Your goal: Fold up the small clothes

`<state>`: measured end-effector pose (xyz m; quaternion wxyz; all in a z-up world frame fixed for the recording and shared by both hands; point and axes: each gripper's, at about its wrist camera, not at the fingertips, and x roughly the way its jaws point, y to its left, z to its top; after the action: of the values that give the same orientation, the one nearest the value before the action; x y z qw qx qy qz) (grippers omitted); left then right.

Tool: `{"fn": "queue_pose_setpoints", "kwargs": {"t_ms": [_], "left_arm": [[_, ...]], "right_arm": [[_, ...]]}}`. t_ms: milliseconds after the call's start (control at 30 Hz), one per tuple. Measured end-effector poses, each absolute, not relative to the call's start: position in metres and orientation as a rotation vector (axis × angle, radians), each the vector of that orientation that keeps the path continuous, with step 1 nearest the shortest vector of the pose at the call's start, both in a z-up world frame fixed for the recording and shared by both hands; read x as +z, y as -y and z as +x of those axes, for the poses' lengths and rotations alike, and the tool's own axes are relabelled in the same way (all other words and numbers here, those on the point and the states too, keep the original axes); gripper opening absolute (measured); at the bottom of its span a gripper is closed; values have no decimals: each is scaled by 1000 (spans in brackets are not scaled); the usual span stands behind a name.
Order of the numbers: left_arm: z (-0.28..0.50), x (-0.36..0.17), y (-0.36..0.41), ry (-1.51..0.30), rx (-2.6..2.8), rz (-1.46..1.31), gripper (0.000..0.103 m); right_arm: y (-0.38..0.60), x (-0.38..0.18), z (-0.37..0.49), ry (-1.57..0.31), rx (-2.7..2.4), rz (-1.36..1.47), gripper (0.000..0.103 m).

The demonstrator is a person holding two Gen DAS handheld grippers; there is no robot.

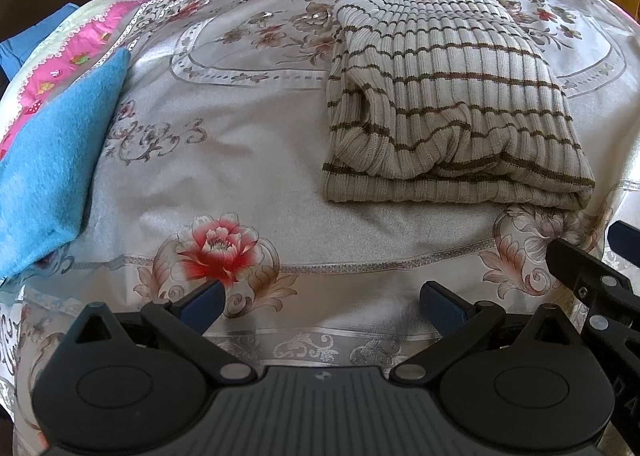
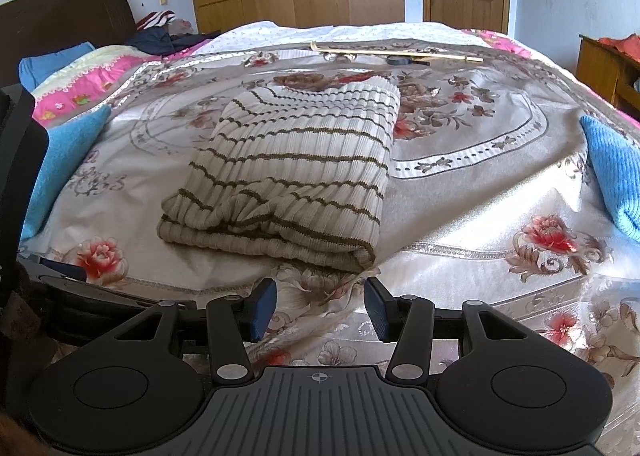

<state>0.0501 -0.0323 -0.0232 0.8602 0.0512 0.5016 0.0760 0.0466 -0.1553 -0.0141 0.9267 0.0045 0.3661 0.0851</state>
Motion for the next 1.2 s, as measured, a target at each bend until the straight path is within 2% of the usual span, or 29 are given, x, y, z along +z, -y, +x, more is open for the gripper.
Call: {"fn": "queue_pose_setpoints", "kwargs": {"t_ms": [1200], "left_arm": [[53,-24,30,-1062,158,86,103]], "right_arm": [[158,-14,47,-759,167,24,52]]}}
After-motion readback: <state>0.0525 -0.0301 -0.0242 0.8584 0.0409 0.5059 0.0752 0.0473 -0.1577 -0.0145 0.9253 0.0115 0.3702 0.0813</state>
